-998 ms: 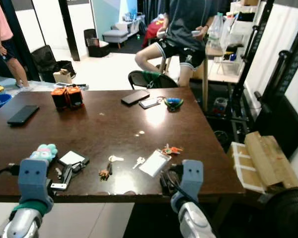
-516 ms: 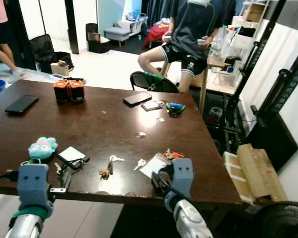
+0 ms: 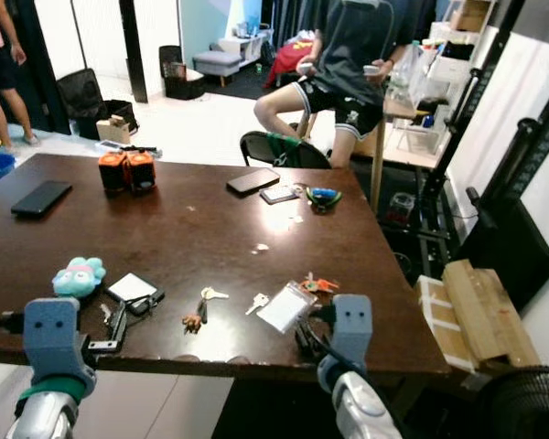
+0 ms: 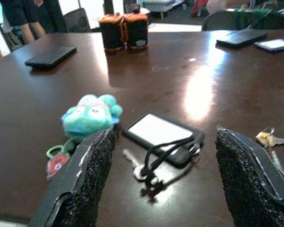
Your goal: Hang keys on a hook
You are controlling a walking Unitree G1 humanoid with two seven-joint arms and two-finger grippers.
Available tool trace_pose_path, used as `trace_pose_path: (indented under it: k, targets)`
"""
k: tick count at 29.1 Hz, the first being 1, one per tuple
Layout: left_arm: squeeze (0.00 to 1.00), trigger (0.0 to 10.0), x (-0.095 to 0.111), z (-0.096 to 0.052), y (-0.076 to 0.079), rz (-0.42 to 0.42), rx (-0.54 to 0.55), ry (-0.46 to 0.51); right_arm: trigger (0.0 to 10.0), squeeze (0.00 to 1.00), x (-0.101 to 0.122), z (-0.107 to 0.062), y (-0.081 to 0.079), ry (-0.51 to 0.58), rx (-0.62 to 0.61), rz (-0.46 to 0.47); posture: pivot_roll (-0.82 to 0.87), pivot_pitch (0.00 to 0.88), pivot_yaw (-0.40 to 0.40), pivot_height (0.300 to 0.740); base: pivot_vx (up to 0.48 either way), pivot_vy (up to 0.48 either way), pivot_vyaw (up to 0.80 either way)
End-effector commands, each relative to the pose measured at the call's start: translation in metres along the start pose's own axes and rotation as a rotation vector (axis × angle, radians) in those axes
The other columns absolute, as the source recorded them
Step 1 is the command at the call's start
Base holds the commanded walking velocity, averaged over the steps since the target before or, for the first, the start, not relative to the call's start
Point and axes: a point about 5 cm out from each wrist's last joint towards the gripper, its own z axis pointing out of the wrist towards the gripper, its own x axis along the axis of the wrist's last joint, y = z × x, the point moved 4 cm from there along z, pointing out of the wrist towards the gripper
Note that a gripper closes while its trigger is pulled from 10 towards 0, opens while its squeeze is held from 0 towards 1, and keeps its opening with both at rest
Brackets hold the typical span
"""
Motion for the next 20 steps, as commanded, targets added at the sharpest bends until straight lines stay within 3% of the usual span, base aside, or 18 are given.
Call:
trace_pose_path:
  k: [1, 9, 20]
  targets:
    - [0.00, 10.0, -0.001, 0.001, -0.001, 0.005, -0.008, -0.004, 10.0, 0.00, -0.001, -0.003, 0.004, 0.009, -0.018, 0.016, -0.18, 0.000, 0.069, 0.740, 0.000, 0.000, 0.00]
    - [0.00, 10.0, 0.006, 0.000, 0.004, -0.016, -0.048, 0.022, 10.0, 0.00, -0.007, -0.007, 0.003, -0.008, -0.017, 0.023, -0.18, 0.000, 0.079, 0.740, 0.000, 0.000, -0.62]
    - [0.00, 10.0, 0.010, 0.001, 0.005, -0.040, -0.067, 0.023, 10.0, 0.00, -0.010, -0.010, 0.003, -0.023, -0.020, 0.052, -0.18, 0.000, 0.087, 0.740, 0.110, 0.000, 0.00]
